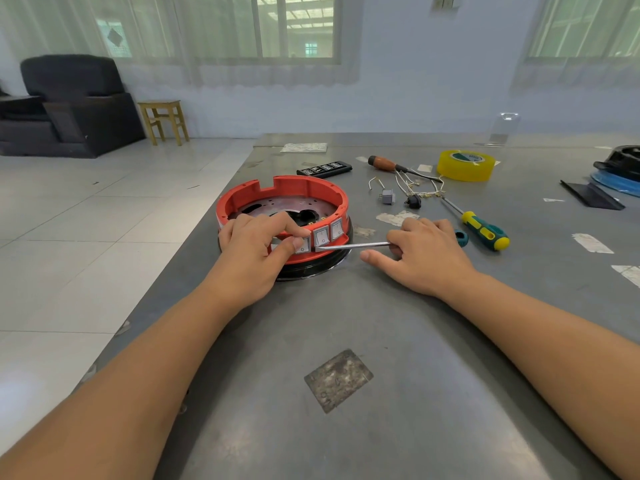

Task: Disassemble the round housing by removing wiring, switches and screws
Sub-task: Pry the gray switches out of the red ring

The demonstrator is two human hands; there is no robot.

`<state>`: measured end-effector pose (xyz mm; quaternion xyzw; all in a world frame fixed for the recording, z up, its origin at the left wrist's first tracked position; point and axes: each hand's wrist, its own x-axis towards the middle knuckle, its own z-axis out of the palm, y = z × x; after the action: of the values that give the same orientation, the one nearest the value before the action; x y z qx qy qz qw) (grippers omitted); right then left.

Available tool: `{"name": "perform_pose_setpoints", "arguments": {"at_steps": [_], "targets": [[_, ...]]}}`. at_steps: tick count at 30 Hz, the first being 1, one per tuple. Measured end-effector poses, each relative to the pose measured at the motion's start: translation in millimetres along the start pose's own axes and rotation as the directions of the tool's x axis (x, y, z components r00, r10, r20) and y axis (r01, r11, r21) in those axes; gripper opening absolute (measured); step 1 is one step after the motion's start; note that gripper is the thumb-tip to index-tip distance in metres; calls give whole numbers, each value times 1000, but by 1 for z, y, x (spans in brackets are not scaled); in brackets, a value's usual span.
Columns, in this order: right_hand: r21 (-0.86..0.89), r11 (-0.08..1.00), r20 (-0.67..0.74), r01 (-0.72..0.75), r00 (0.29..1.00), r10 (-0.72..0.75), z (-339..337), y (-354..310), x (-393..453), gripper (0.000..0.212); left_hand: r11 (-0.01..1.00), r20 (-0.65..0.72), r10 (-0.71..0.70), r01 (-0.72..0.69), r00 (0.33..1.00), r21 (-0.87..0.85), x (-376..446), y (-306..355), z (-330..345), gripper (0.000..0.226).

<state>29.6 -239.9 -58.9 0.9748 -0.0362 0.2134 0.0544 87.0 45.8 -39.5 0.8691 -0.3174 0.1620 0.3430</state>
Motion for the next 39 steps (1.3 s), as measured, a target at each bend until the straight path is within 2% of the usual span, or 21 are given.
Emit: {"name": "perform_pose_setpoints", "arguments": {"at_steps": [4,10,19,25,39], "targets": [[-20,999,26,29,999,-28,3,0,12,64,1000,49,-20,20,999,8,1,0,-2,20],[-19,1000,17,16,1000,-15,6,-4,27,35,999,79,-40,40,996,3,1,0,-4,24],[-65,998,-61,-26,998,22,7,-12,44,44,998,120,-58,59,991,-6,3,0,-6,22],[-60,998,-87,2,996,-7,11,-17,50,45,993,147,-114,119,983,-25,1,1,-5,19],[-33,999,-98,-32,995,28,0,4,19,42,998,10,-10,11,1000,-64,-9,-1,0,26]]}}
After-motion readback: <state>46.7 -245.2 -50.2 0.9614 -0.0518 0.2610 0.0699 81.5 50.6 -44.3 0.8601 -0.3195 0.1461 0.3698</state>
